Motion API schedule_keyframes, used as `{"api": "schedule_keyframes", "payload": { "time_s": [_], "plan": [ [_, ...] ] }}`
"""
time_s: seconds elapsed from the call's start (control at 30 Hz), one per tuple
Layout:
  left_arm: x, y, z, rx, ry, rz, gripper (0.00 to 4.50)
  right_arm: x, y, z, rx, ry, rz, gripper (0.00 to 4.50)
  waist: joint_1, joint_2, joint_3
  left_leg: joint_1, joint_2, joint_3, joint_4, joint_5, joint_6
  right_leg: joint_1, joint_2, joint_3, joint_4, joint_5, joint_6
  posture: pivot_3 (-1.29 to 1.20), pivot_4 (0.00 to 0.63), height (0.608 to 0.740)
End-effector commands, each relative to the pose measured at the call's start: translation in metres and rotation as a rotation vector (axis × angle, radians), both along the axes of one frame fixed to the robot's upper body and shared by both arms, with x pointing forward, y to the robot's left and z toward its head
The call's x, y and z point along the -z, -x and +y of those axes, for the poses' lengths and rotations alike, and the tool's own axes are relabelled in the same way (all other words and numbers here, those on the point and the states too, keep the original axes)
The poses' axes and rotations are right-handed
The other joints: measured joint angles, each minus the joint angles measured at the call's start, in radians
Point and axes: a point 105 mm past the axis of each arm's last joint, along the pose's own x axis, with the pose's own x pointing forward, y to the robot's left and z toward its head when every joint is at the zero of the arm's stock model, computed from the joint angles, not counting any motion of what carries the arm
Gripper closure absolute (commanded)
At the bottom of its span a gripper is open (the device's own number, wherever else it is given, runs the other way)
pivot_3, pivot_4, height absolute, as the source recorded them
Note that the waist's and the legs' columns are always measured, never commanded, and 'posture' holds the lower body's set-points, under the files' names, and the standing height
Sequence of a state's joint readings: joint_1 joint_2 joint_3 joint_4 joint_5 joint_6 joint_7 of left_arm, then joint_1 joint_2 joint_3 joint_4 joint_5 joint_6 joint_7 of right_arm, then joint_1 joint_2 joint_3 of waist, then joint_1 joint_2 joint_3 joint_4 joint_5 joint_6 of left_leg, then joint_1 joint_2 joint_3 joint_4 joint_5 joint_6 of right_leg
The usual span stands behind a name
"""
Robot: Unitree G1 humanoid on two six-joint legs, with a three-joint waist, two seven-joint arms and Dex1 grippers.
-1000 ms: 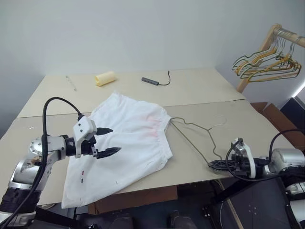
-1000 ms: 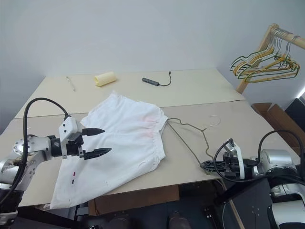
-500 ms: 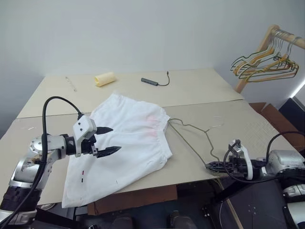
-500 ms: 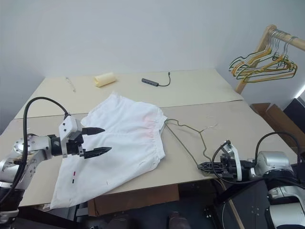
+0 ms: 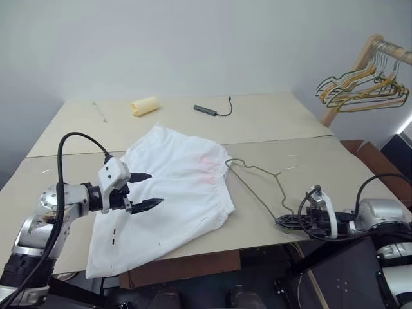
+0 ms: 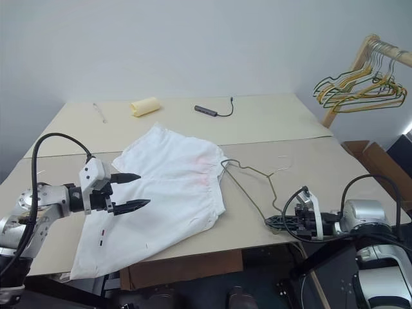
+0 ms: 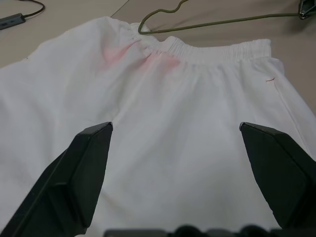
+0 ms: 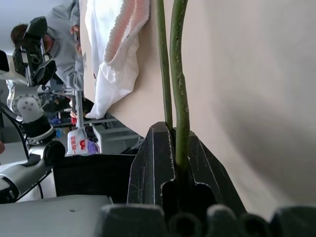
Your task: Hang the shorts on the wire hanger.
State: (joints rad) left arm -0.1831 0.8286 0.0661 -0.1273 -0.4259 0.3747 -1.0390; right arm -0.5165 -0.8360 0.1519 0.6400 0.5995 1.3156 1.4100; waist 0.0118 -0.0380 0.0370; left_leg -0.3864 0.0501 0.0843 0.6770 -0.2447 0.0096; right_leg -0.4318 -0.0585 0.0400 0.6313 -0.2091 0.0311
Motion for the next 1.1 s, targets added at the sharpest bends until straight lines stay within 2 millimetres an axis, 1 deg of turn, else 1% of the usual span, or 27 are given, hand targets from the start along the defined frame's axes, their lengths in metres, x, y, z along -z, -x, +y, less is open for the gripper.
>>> {"api": "schedule_keyframes", "payload": {
  "time_s": [0.03,0.23,0.37,0.53,0.8,1.0,1.1],
  "plan": [
    [-0.013,-0.001,-0.003,0.009,0.004,-0.062,0.02,-0.012,0.001,-0.008,0.007,-0.016,-0.028,4.50,0.000,0.000,0.000,0.000,0.000,0.000,0.000,0.000,0.000,0.000,0.000,0.000,0.000,0.000,0.000,0.04,0.000,0.740],
    [-0.011,-0.001,-0.005,0.016,0.008,-0.062,0.02,-0.008,0.007,-0.006,0.000,-0.015,-0.006,4.50,-0.006,0.000,0.000,0.001,0.000,0.000,0.000,0.000,0.000,0.000,0.000,0.000,0.000,0.000,0.000,0.04,0.000,0.740],
    [-0.011,-0.001,-0.005,0.018,0.006,-0.059,0.02,-0.006,0.006,0.000,-0.022,-0.019,-0.007,4.50,-0.008,0.000,0.000,0.000,0.000,0.000,0.000,0.000,0.000,0.000,0.000,0.000,0.000,0.000,0.000,0.04,0.000,0.740],
    [-0.010,0.001,-0.004,0.014,0.000,-0.057,0.02,-0.010,0.003,0.004,-0.040,-0.032,-0.028,4.50,-0.006,0.000,0.000,0.000,0.000,0.000,0.000,0.000,0.000,0.000,0.000,0.000,0.000,0.000,0.000,0.05,0.000,0.740],
    [-0.010,0.001,-0.005,0.010,-0.004,-0.061,0.02,-0.010,0.004,0.009,-0.093,-0.032,-0.048,4.50,-0.003,0.000,0.000,0.000,0.000,0.000,0.000,0.000,0.000,0.000,0.000,0.000,0.000,0.000,0.000,0.06,0.000,0.740],
    [-0.010,0.001,-0.007,0.010,0.005,-0.062,0.02,-0.018,0.005,0.013,-0.152,-0.057,-0.083,4.50,-0.001,0.000,0.000,0.000,0.000,0.000,0.000,0.000,0.000,0.000,0.000,0.000,0.000,0.000,0.000,0.07,0.000,0.740],
    [-0.009,0.001,-0.008,0.009,0.005,-0.062,0.02,-0.019,-0.002,0.016,-0.140,-0.055,-0.069,4.50,-0.002,0.000,0.000,0.000,0.000,0.000,0.000,0.000,0.000,0.000,0.000,0.000,0.000,0.000,0.000,0.07,0.000,0.740]
  ]
}}
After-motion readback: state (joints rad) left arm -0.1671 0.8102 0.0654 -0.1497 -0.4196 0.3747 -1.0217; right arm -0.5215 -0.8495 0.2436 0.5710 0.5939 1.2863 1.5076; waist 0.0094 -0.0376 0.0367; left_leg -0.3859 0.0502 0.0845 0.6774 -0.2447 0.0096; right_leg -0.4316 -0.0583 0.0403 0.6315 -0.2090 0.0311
